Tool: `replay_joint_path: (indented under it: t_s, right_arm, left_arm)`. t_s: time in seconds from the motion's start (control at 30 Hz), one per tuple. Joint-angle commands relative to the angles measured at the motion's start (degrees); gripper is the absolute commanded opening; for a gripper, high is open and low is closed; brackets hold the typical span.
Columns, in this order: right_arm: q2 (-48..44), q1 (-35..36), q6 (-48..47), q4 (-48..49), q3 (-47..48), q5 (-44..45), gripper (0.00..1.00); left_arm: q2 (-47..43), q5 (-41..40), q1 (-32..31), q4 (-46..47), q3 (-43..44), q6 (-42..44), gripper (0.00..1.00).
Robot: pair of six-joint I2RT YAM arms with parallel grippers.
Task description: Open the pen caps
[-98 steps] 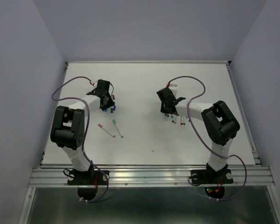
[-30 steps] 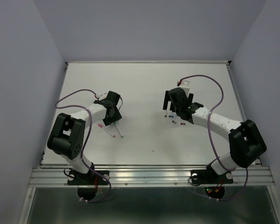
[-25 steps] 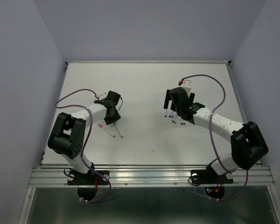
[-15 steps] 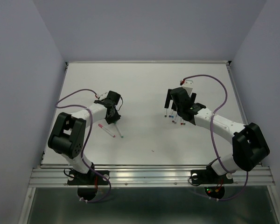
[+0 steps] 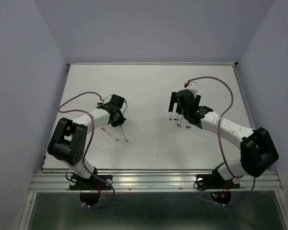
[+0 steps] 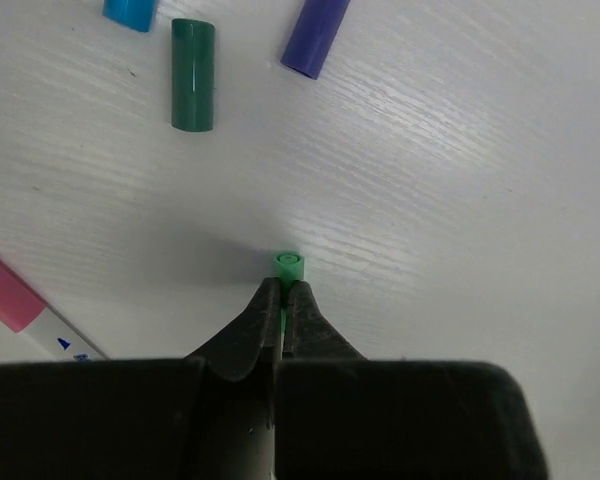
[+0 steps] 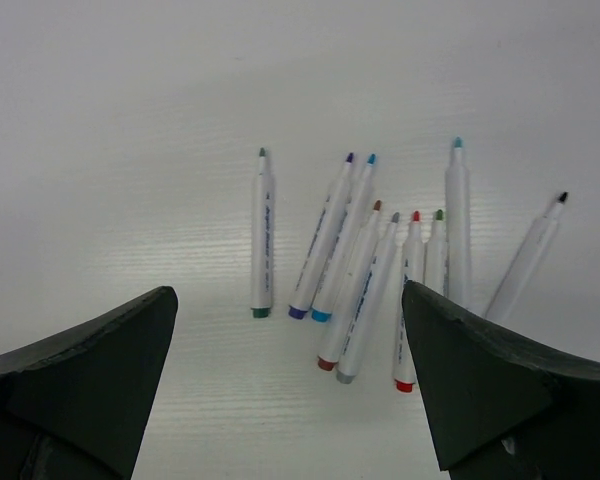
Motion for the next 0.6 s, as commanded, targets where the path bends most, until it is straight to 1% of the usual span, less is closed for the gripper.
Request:
replay_joint_path:
  t_s: [0.0, 0.03, 0.07, 0.1, 0.13, 0.17, 0.2, 0.23, 0.3, 0.33, 0.37, 0.4, 0.43, 0.47, 0.5, 0.53, 0.57]
  right_arm:
    - [-4.51, -0.36, -4.42, 6.24, -1.93, -12.18, 1.00]
    - [-5.39, -0.36, -6.00, 7.39, -2.64, -15.81, 1.00]
    - [-7.48, -0.36, -7.15, 10.45, -3.69, -24.63, 1.00]
    - [-8.64, -0.36, -8.90, 13.35, -5.96, -29.07, 1.00]
    - [-10.56, -0.36, -9.18, 17.21, -7.12, -34.86, 1.00]
    - [-10.58, -0.36, -9.53, 17.25, -8.00, -39.44, 1.00]
    - [-11.71, -0.36, -9.10, 19.77, -8.88, -47.93, 1.00]
    - [-11.98, -0.36, -8.48, 20.84, -9.06, -50.97, 1.00]
    - [-11.99, -0.36, -6.82, 21.73, -8.71, -53.54, 1.00]
    - [-11.73, -0.36, -7.07, 21.03, -7.84, -53.20, 1.00]
    - [-11.55, 0.16, -7.24, 19.02, -7.40, -52.42, 1.00]
    - [-11.37, 0.17, -7.25, 17.87, -6.96, -49.80, 1.00]
    - [-10.85, 0.17, -7.59, 16.99, -6.52, -48.64, 1.00]
    - [-10.58, 0.17, -7.34, 15.68, -6.08, -47.59, 1.00]
    - [-10.23, 0.17, -6.90, 15.14, -5.90, -45.40, 1.00]
    - [-9.62, 0.17, -6.20, 14.79, -5.81, -44.33, 1.00]
    - [-9.18, 0.17, -6.10, 13.91, -5.55, -43.45, 1.00]
  left_arm:
    - [-8.89, 2.64, -0.82, 5.94, -3.38, 1.03, 0.00]
    - [-10.73, 3.60, -0.82, 9.00, -4.43, 1.20, 0.00]
    - [-14.41, 3.96, -0.82, 10.25, -4.70, 1.29, 0.00]
    - [-16.18, 4.13, -0.91, 11.22, -4.79, 1.38, 0.00]
    - [-19.42, 4.57, -0.91, 12.97, -4.88, 1.38, 0.00]
    - [-20.85, 4.84, -0.99, 13.68, -4.97, 1.47, 0.00]
    - [-22.16, 5.01, -1.08, 14.38, -4.97, 1.38, 0.00]
    - [-23.22, 5.54, -1.08, 15.61, -4.97, 1.47, 0.00]
    - [-25.51, 5.10, -1.26, 16.06, -4.71, 1.47, 0.00]
    - [-25.78, 4.06, -1.17, 15.10, -3.92, 1.82, 0.00]
    - [-25.69, 3.18, -1.26, 13.00, -3.39, 1.91, 0.00]
    - [-25.43, 2.39, -1.26, 11.24, -2.87, 2.00, 0.00]
    - [-24.91, 0.81, -1.17, 7.57, -1.64, 2.26, 0.00]
    - [-23.68, -0.16, -1.26, 5.45, -1.02, 2.17, 0.24]
    - [-22.98, -0.95, -1.26, 3.25, -0.41, 2.00, 0.32]
    - [-21.84, -1.22, -1.26, 0.88, -0.05, 2.08, 0.58]
    - [-21.48, -1.23, -1.26, 0.33, -0.22, 2.09, 0.67]
